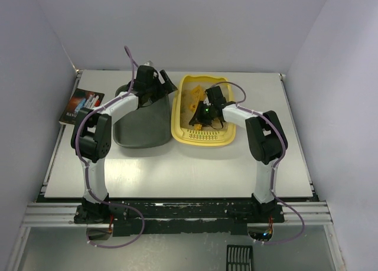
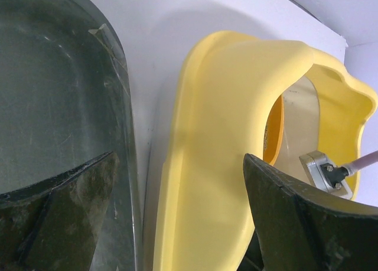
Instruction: Clean the litter box
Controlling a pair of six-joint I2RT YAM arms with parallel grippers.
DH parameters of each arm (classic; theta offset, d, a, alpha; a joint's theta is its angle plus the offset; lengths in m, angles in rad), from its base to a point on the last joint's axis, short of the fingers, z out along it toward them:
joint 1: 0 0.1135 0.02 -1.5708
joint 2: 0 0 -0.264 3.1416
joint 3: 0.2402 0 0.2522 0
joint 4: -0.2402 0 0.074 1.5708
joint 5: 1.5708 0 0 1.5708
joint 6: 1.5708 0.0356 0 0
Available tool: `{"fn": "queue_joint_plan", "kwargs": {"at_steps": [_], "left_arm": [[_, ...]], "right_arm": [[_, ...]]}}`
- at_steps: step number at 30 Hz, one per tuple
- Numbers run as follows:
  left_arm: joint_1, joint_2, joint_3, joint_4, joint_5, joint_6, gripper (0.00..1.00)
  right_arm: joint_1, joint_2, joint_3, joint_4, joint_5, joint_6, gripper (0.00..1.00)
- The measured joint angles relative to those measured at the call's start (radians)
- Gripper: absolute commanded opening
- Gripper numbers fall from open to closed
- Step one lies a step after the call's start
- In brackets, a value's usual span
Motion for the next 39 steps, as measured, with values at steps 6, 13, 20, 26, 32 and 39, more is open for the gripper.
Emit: {"fn": "queue_joint_plan", "kwargs": {"at_steps": [6,13,20,26,32,39], "left_arm": [[0.0,-0.001,-0.01,0.007,0.011,-0.004,0.99],[0.0,-0.002,-0.014,0.011,0.014,-0.003,0.99],[0.0,-0.01,-0.022,0.019,0.014,-0.003,0.99],[0.0,-0.006,-0.013,0.015,0.011,-0.004,0.99],[0.003,0.058,0.078,0.023,0.008,-0.04,0.99],[0.011,0.127,0.102,0.055,-0.002,-0.125,0.99]], "right_arm": [[-0.056,-0.001,-0.084,0.151,-0.151,0.075,0.0],[-0.1,-0.031,-0.13,0.217,-0.249,0.132,0.0],[-0.105,-0.039,-0.08,0.156,-0.251,0.129,0.0],[-0.103,-0.039,0.013,0.037,-0.169,0.106,0.0],[-0.095,-0.039,0.072,-0.055,-0.089,0.075,0.0],[-0.074,-0.025,0.151,-0.151,-0.039,0.043,0.0]]}}
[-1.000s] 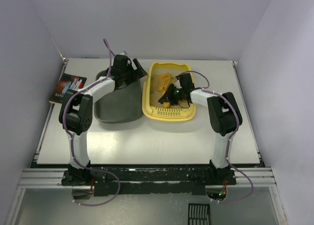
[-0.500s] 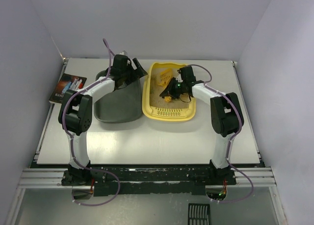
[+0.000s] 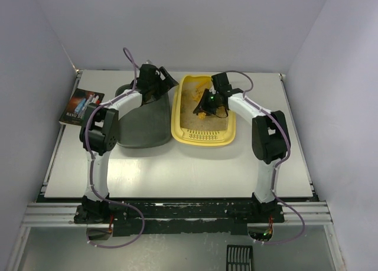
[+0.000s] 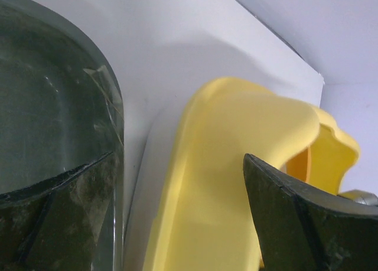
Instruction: Clean the litter box
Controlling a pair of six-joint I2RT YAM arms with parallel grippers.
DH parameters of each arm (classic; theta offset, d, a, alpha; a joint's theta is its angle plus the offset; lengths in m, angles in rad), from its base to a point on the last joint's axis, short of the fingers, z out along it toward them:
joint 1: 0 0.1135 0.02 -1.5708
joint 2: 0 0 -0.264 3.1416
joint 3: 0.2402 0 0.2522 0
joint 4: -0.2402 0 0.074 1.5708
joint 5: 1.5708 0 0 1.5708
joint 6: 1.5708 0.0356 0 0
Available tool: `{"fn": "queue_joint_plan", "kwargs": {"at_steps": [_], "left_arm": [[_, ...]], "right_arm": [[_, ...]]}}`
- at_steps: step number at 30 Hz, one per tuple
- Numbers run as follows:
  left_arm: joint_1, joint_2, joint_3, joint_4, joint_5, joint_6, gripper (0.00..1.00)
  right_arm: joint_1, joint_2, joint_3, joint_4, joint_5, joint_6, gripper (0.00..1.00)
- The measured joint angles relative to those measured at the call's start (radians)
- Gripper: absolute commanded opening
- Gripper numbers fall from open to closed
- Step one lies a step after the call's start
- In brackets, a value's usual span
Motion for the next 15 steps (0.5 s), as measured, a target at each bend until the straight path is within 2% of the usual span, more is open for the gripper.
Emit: {"fn": "queue_joint_plan", "kwargs": {"at_steps": [9,15], "left_arm": [[0.003,0.048,0.018,-0.003,-0.02,-0.079,0.99],[0.003,0.049,0.018,-0.01,-0.021,-0.12,0.99]], "right_arm": [[0.058,0.132,0.152,-0.13,0.071,-0.054,0.0],[0.077,0.153,0.204,-0.185,0.124,-0.078,0.0]]}}
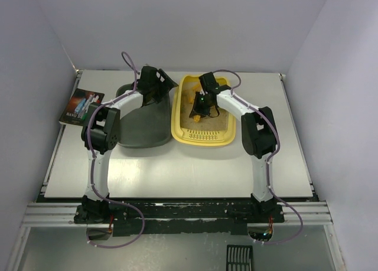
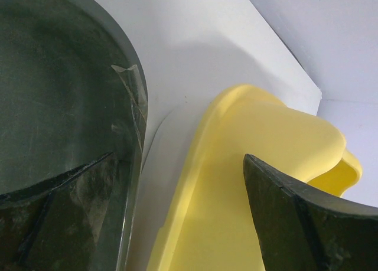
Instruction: Clean the litter box
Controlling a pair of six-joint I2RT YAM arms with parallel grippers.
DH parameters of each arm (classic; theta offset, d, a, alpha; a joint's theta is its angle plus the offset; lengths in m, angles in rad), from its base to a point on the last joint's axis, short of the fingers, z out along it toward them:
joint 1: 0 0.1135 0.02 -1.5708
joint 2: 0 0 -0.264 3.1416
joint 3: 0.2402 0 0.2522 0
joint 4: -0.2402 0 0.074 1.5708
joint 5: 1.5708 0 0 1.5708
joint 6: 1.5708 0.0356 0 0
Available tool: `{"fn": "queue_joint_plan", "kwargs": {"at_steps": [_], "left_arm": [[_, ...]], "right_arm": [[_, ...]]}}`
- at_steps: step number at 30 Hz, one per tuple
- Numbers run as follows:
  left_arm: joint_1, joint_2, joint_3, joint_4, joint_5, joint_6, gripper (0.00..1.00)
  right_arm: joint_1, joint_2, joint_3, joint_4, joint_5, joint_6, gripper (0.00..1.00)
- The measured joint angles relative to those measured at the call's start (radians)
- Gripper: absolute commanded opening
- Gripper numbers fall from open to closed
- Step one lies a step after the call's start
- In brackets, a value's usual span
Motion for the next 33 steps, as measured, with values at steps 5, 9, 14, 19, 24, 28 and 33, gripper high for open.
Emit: {"fn": "queue_joint_plan", "kwargs": {"at_steps": [5,9,14,19,24,28,33], "left_arm": [[-0.001,0.0,-0.005,-0.008,-0.002,-0.019,0.99],[-0.003,0.0,-0.019,-0.013,-0.009,-0.025,0.99],[-0.003,0.0,-0.026,-0.021,-0.011,-0.028,0.99],[-0.003,0.0,-0.027,-0.021,-0.014,-0.028,0.99],[-0.003,-0.003,-0.038,-0.021,-0.016,-0.028,0.99],[-0.004,-0.005,-0.04,-0.022,-0.016,-0.027,0.99],[-0.004,-0.008,-0.04,-0.021,-0.016,-0.027,0.99]], "right_arm": [[0.001,0.023,0.017,-0.014,-0.01,-0.007,0.0],[0.007,0.053,0.047,-0.025,-0.042,-0.013,0.0],[0.024,0.096,0.108,-0.069,-0.066,-0.031,0.0],[0.037,0.118,0.158,-0.102,-0.077,-0.055,0.0],[0.035,0.119,0.153,-0.09,-0.117,-0.068,0.0],[0.026,0.117,0.125,-0.046,-0.17,-0.072,0.0],[-0.006,0.11,0.089,-0.004,-0.254,-0.076,0.0]]}}
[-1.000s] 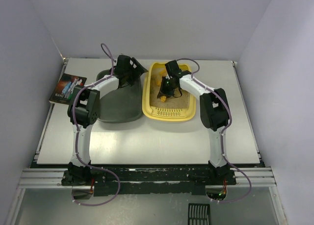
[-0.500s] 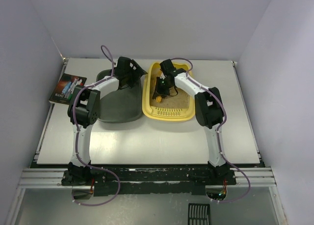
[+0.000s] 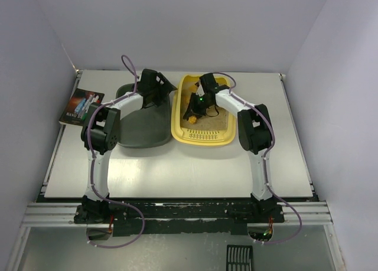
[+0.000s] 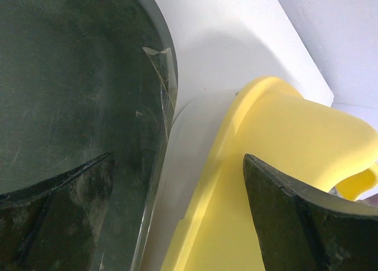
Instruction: Clean the litter box
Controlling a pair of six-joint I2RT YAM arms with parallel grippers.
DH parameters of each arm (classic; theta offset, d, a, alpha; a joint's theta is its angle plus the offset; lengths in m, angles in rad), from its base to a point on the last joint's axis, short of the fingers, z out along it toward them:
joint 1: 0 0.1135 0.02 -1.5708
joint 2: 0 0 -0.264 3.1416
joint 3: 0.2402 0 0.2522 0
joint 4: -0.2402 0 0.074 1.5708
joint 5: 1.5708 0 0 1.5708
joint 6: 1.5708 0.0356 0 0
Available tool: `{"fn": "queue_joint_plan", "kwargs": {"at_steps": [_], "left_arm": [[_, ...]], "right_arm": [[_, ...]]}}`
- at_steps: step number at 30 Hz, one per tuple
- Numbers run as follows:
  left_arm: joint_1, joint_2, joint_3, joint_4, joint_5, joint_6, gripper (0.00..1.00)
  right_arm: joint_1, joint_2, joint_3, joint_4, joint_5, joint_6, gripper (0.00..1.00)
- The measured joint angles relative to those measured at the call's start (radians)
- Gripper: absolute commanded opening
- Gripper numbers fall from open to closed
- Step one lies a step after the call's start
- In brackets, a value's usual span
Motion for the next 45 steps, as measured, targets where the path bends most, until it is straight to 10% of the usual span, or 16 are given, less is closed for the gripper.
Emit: {"fn": "queue_joint_plan", "kwargs": {"at_steps": [15,45], "left_arm": [[0.0,-0.005,-0.01,0.015,0.009,0.005,0.99],[-0.01,-0.088,-0.073,0.031,0.01,0.001,0.99]], "right_arm": [[-0.105,-0.026,-0.202,0.241,-0.262,0.035,0.0],[0.018,-0.024,0.223,-0.367,0.256,-0.161,0.0]]}}
